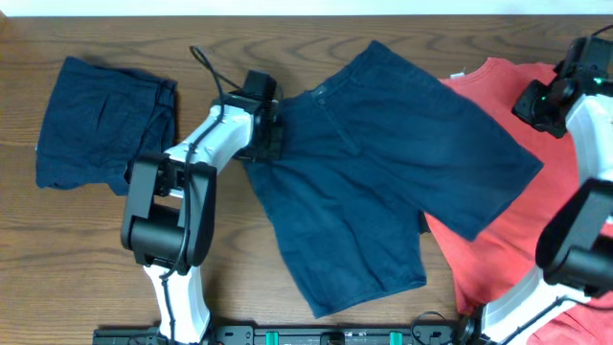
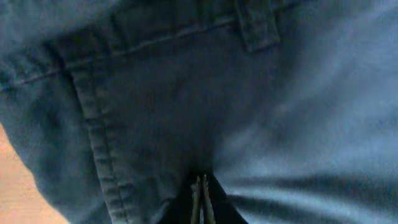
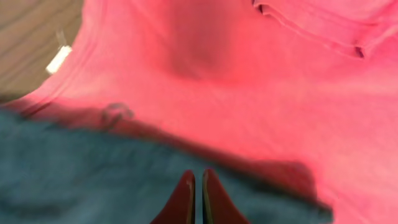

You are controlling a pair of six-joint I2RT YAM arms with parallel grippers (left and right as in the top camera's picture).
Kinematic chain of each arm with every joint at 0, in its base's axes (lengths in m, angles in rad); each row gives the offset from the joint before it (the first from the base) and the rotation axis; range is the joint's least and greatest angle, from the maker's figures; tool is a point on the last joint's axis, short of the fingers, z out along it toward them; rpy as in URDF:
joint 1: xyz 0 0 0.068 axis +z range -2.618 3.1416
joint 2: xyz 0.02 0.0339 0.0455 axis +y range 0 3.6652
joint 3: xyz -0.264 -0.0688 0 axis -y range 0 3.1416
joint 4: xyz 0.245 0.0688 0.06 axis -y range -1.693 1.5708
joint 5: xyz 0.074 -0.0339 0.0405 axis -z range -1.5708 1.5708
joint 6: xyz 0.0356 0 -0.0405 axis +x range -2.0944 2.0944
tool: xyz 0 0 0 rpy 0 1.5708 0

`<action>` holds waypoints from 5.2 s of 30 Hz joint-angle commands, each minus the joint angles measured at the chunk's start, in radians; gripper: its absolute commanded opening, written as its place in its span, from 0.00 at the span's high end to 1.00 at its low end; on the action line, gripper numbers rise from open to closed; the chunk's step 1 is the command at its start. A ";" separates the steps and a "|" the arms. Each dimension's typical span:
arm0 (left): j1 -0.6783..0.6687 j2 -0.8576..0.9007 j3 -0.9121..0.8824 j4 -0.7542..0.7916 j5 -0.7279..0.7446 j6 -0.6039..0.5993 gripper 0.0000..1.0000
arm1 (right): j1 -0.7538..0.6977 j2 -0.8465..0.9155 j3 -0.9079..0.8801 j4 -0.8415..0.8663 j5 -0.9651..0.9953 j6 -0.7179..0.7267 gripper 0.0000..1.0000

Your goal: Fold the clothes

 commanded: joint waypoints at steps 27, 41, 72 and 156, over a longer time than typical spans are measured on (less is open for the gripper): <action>0.210 -0.185 -0.014 -0.116 -0.027 -0.058 0.48 | -0.438 0.306 0.002 0.113 0.123 -0.009 0.99; 0.204 -0.193 -0.014 -0.115 0.208 0.036 0.47 | -0.494 0.076 0.047 0.187 -0.320 -0.177 0.85; 0.038 -0.193 -0.014 -0.094 0.275 0.182 0.47 | -0.296 0.450 0.057 0.197 0.148 0.258 0.99; 0.094 -0.269 -0.085 0.222 0.126 0.217 0.94 | 0.092 -0.016 0.038 -0.325 -0.311 -0.159 0.65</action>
